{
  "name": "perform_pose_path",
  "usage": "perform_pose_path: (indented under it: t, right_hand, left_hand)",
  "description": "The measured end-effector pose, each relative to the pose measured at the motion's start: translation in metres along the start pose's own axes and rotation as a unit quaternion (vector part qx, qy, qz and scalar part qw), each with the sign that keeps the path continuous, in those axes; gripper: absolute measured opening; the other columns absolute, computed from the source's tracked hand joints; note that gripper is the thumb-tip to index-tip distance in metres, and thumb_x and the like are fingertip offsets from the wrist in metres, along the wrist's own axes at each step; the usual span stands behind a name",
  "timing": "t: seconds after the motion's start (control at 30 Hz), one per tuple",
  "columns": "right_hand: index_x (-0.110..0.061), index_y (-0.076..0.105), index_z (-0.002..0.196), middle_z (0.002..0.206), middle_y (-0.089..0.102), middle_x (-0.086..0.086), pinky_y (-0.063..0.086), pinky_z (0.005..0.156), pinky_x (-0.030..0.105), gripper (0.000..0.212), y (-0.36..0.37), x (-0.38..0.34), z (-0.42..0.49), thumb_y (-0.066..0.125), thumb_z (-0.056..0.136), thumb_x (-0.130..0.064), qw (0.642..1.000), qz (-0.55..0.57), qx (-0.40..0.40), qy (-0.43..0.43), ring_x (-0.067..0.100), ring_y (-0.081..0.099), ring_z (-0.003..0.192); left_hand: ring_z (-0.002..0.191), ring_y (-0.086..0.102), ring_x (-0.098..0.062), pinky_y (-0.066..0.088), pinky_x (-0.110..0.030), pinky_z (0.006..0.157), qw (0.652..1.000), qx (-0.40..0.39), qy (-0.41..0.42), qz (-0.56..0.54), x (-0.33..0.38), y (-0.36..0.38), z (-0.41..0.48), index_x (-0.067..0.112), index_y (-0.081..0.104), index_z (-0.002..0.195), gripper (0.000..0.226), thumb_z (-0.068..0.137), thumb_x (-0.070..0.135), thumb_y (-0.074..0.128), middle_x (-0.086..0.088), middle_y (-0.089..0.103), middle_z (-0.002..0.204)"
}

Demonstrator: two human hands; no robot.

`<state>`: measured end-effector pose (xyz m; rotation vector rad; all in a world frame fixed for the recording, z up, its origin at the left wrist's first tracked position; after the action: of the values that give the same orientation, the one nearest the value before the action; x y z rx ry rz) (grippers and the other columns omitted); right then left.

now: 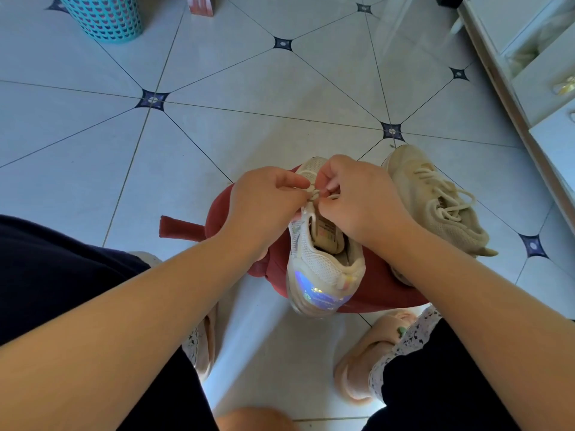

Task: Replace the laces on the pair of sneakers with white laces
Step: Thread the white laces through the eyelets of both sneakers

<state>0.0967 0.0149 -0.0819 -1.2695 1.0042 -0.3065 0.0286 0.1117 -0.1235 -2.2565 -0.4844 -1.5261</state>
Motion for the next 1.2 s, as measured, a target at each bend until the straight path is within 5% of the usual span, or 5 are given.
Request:
perform_pose_path:
  t: [0.47,0.8,1.0,1.13,1.2]
  right_hand:
    - [-0.015,0.063,0.077,0.075,0.066,-0.005,0.041,0.067,0.022,0.016,-0.005,0.000,-0.008,0.063,0.072,0.000,0.995,0.047,0.084,-0.022,0.013,0.061,0.075]
    - [-0.016,0.070,0.099,0.082,0.060,-0.011,0.034,0.075,0.014,0.018,0.002,-0.014,-0.008,0.059,0.088,-0.024,0.995,0.067,-0.020,-0.077,0.000,0.048,0.084]
    - [-0.020,0.066,0.111,0.104,0.060,0.002,0.034,0.090,0.023,0.028,0.008,-0.005,-0.010,0.064,0.084,-0.028,0.997,0.003,-0.047,-0.061,0.016,0.049,0.104]
    - [-0.021,0.067,0.108,0.109,0.057,0.003,0.032,0.095,0.024,0.026,0.006,-0.001,-0.012,0.063,0.083,-0.023,0.999,0.017,-0.030,-0.036,0.017,0.048,0.106]
    - [-0.020,0.068,0.106,0.109,0.057,0.002,0.032,0.095,0.024,0.025,0.004,0.000,-0.012,0.064,0.082,-0.022,0.999,0.026,-0.026,-0.029,0.016,0.048,0.106]
  left_hand:
    - [0.053,0.061,-0.001,0.054,-0.014,0.058,0.991,-0.047,-0.055,-0.115,-0.015,0.009,0.000,0.009,0.061,0.081,0.020,0.077,-0.010,0.064,-0.001,0.062,0.067]
    - [0.078,0.065,-0.027,0.054,-0.039,0.083,0.994,0.077,-0.026,-0.070,-0.006,-0.016,0.010,0.013,0.053,0.074,0.021,0.081,-0.005,0.060,-0.007,0.058,0.074]
    - [0.043,0.055,-0.014,0.058,-0.032,0.055,0.907,0.088,-0.011,-0.412,0.036,-0.049,0.023,0.008,0.041,0.080,0.023,0.089,-0.013,0.041,-0.009,0.050,0.066]
    - [0.040,0.046,-0.010,0.043,-0.024,0.051,0.999,-0.013,0.042,0.019,0.041,-0.030,0.017,0.013,0.050,0.076,0.022,0.085,-0.006,0.046,0.000,0.051,0.055]
    - [0.058,0.050,-0.011,0.043,-0.025,0.061,0.959,-0.087,0.078,0.260,0.028,-0.003,0.009,0.010,0.056,0.086,0.005,0.088,0.015,0.055,0.001,0.053,0.069]
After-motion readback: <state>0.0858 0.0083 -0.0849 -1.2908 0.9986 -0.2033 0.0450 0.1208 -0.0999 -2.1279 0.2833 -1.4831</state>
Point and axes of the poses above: each hand's wrist, its own z-axis towards the middle knuckle, its own y-axis out of the palm, x = y × z, the point moved 9 cm from there along z, towards the middle knuckle
